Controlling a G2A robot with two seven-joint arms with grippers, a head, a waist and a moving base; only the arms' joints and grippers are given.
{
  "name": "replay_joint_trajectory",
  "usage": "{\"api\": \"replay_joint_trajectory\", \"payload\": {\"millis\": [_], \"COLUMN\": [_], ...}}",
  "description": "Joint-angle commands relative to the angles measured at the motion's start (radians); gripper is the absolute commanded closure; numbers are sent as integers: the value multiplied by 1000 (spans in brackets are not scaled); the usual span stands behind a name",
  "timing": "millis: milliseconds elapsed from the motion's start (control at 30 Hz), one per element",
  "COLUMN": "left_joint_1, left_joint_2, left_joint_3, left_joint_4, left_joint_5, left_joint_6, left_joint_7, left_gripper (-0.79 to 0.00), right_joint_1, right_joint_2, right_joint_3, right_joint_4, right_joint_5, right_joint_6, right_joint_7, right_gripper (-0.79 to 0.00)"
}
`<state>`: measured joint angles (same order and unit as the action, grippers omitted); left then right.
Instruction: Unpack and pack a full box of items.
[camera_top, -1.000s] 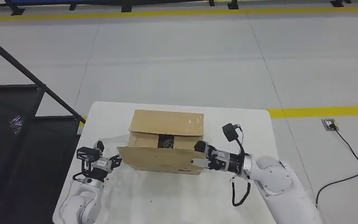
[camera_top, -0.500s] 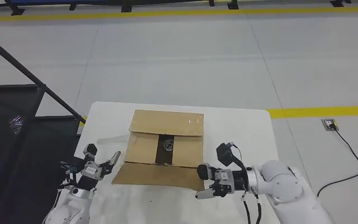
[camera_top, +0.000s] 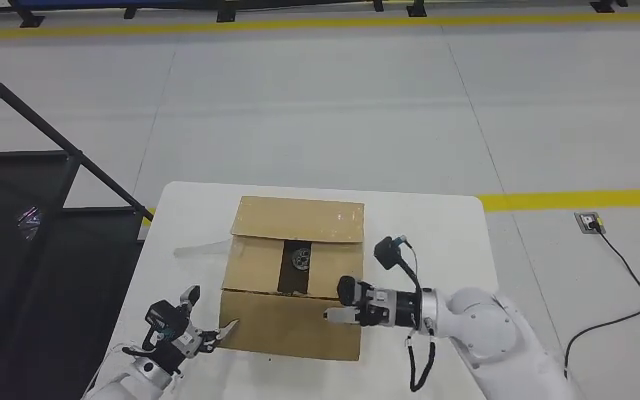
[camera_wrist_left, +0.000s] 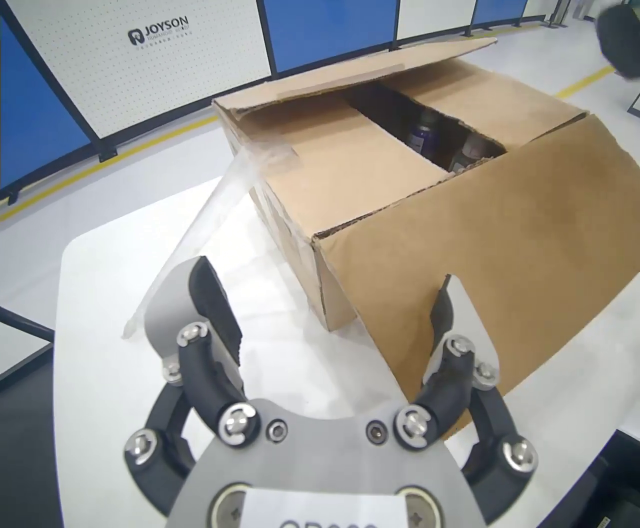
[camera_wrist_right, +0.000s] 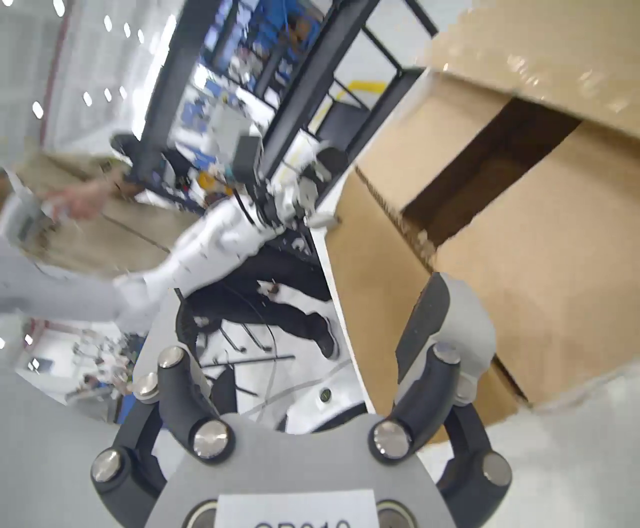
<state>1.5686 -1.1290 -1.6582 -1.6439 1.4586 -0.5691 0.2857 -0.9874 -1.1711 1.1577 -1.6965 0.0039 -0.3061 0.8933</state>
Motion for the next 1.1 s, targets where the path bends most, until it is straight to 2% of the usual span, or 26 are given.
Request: {"api": "replay_joint_trajectory", "payload": {"millis": [0,1067], "left_joint_1": [-2,-4], "left_joint_2": [0,1], "left_joint_3": [-1,-5], "left_joint_4": [5,7], "left_joint_5": [-8,-22], "left_joint_6": [2,0], "left_joint_7": [5,5], "left_gripper": [-785,-785], "right_joint_1": [34,34], "right_joint_2": [-5,-5], "right_joint_3": [-3,-3], "right_joint_4": [23,23], "right_joint_5": [66,66], "right_joint_6": [109,109], "right_joint_7": [-22,-22], "right_gripper": [-785,-785]}}
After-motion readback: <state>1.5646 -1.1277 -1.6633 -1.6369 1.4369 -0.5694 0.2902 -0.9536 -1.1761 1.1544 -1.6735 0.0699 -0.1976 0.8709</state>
